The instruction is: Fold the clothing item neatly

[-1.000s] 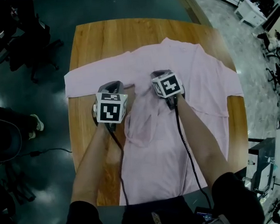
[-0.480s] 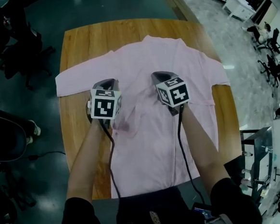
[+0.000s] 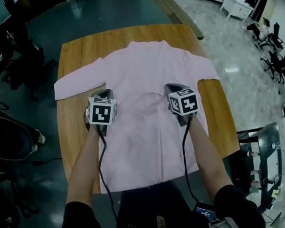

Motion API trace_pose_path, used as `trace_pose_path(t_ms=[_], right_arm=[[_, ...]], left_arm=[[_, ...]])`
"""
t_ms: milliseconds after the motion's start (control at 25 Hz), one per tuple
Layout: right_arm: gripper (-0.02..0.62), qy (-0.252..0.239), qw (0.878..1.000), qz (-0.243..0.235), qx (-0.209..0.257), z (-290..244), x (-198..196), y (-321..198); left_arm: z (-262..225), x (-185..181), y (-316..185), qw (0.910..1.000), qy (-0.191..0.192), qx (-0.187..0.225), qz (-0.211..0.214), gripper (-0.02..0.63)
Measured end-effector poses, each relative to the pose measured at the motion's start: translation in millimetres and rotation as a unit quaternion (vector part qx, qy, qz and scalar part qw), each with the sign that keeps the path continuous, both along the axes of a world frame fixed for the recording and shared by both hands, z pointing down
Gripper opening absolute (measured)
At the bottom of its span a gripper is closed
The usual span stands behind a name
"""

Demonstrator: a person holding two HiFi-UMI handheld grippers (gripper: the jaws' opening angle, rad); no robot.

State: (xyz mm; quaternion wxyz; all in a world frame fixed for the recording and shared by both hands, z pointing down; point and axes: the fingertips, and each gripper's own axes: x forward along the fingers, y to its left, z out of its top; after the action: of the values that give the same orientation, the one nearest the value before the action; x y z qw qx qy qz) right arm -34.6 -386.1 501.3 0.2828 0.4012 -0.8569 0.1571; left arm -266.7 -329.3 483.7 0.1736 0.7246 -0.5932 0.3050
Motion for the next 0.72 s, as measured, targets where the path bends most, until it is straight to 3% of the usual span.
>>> trace_pose_path(t_ms=[400,520,720], right_arm=[[0.012,0.017,0.998,0.027,-0.046,40,84,19],[0.016,0.029,0.997,0.022,-0.065,58,95,23],[0.035,0.025,0.999,0.009,-0.038,44,89,20]], left_arm=[[6,41,40,0.9992,-0.016,-0.020,-0.031,0.008],[7,37,51,0.9984,-0.027,-0.019,-0.047,0.008],[2,7,56,0.9956,-0.033,-0.008,-0.087,0.008]])
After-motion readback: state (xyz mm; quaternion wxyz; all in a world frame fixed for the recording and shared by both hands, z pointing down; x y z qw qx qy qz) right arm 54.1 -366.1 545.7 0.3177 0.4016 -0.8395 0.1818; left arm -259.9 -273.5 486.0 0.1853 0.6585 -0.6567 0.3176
